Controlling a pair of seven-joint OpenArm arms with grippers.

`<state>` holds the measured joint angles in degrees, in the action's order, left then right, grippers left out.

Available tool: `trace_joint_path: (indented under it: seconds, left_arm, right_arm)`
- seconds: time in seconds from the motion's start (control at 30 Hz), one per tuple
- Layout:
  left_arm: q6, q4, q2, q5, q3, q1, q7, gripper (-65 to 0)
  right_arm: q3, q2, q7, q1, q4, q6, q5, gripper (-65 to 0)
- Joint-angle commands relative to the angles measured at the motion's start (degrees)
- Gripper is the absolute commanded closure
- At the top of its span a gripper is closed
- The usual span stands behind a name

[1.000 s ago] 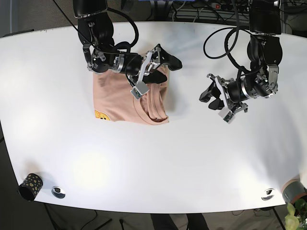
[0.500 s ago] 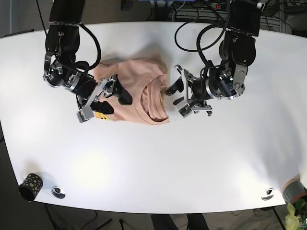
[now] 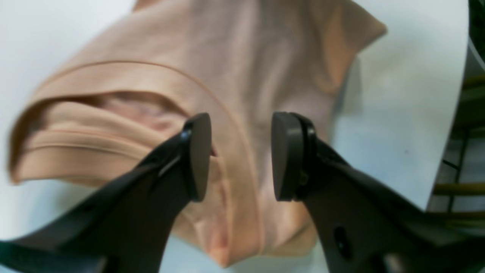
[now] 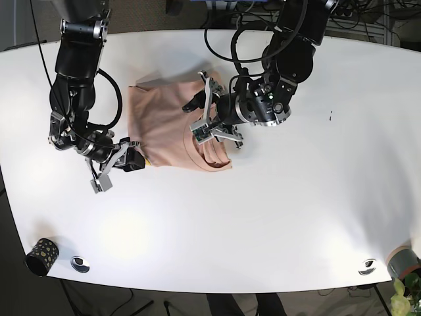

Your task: Fold the T-shirt properly

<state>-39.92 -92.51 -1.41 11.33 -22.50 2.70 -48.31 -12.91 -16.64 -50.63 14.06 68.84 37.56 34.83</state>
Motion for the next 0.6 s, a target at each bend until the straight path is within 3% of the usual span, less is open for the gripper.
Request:
trace_joint_path:
  seconds: [0.0,0.2,0.27,0.57]
  left_arm:
    - [-0.08,1.48,-0.39,0.23,-0.93,0.69,0.89,-23.7]
    - [-0.08,8.42,2.51,0.23,-0.84,1.48,1.06,-23.7]
    - [-0.08,10.0,3.74,0.49,-0.84,3.06,2.12,-23.7]
    - [-0.08,12.11,10.07,0.32,-1.28,7.63,3.7,-23.7]
  right_arm:
    - [-0.24,-0.28,2.68,1.19,0.83,0.81,-1.99,-16.5]
    - [-0.24,-0.19,5.31,-0.39,0.74,1.34,-9.73,-16.3]
    - [-0.24,-0.19,6.19,-0.92,0.74,2.44,-10.61,-16.3]
    - [-0.24,0.16,7.33,-4.97,1.01,2.44,-13.33,-16.0]
